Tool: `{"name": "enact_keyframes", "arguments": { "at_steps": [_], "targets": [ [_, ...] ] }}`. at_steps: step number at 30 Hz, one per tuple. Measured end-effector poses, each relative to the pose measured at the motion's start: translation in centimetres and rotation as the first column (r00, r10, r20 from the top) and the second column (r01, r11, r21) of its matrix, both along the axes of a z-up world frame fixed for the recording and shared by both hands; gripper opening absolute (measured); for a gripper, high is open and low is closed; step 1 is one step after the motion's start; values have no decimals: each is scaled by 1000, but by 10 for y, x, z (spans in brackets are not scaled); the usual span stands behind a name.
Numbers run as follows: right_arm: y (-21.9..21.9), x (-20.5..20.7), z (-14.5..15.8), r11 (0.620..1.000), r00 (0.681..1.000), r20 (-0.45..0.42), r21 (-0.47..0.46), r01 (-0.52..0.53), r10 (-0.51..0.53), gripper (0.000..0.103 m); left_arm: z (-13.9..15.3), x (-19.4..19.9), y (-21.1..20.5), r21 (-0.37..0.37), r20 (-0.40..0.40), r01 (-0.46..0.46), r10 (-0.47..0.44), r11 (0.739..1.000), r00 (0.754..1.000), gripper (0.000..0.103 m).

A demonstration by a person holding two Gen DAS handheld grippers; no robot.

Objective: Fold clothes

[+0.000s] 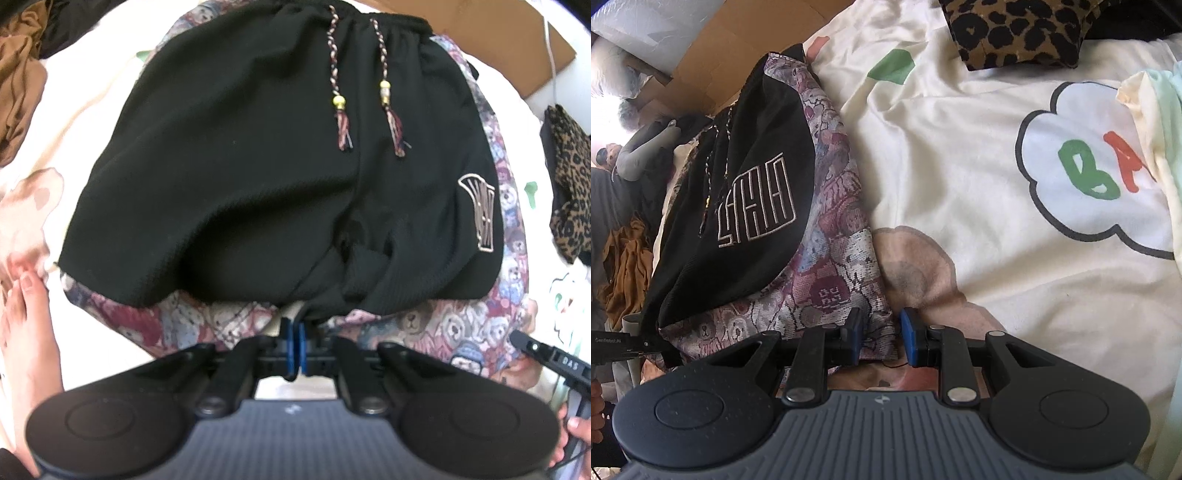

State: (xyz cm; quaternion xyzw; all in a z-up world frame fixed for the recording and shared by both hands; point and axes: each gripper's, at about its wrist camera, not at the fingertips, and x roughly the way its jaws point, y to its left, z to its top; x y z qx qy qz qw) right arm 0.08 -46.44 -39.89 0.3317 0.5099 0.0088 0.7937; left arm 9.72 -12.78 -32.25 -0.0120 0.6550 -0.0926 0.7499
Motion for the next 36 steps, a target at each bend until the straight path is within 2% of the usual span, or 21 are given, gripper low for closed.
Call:
{"name": "enact_keyframes", "arguments": {
  "at_steps": [1,2,5,9,14,17,20,22,25,26,28,29,31,36],
  "targets": [
    [2,0,1,1000,1000,1,-5,-9,9,21,0,-1,-2,0,-2,1,-1,1000,1000,4],
    [3,1,2,1000,1000,1,-12,-21,21,9,0,-2,-4,-4,-5,-1,1,1000,1000,4],
    [0,-3,11,999,999,8,-27,-35,35,1,1,-7,-8,-34,-33,-22,20,999,999,4],
    [-12,-10,52,992,998,53,-126,-19,26,1,-3,-26,-19,-108,-122,-29,16,994,992,4],
    [-32,-15,93,969,996,91,-246,29,-7,1,-11,-43,-36,-223,-234,-74,20,972,972,4],
    [-41,-15,101,957,995,98,-288,47,-20,1,-25,-53,-51,-299,-313,-121,22,946,949,4],
    [-45,-11,100,943,995,89,-326,70,-43,1,-66,-67,-55,-286,-326,-48,-50,957,944,4],
    [-47,-8,92,940,996,74,-332,78,-57,1,-70,-63,-46,-273,-319,-32,-59,961,946,6],
    [-48,-7,78,948,996,47,-308,81,-69,5,-53,-66,-31,-242,-282,1,-71,970,957,20],
    [-49,-9,76,951,996,51,-295,91,-79,10,-44,-70,-26,-229,-263,20,-81,973,961,25],
    [-50,-15,75,958,993,62,-263,117,-104,35,-29,-69,-23,-232,-231,38,-93,972,968,43],
    [-53,-17,73,959,991,65,-249,131,-119,51,-27,-66,-21,-239,-220,36,-90,970,971,48],
    [-57,-20,69,961,986,70,-224,160,-148,53,-26,-63,-15,-241,-207,16,-68,970,976,63],
    [-68,-21,44,967,978,40,-148,207,-203,53,-46,-58,-17,-212,-234,-32,-19,977,972,61]
  ]
}}
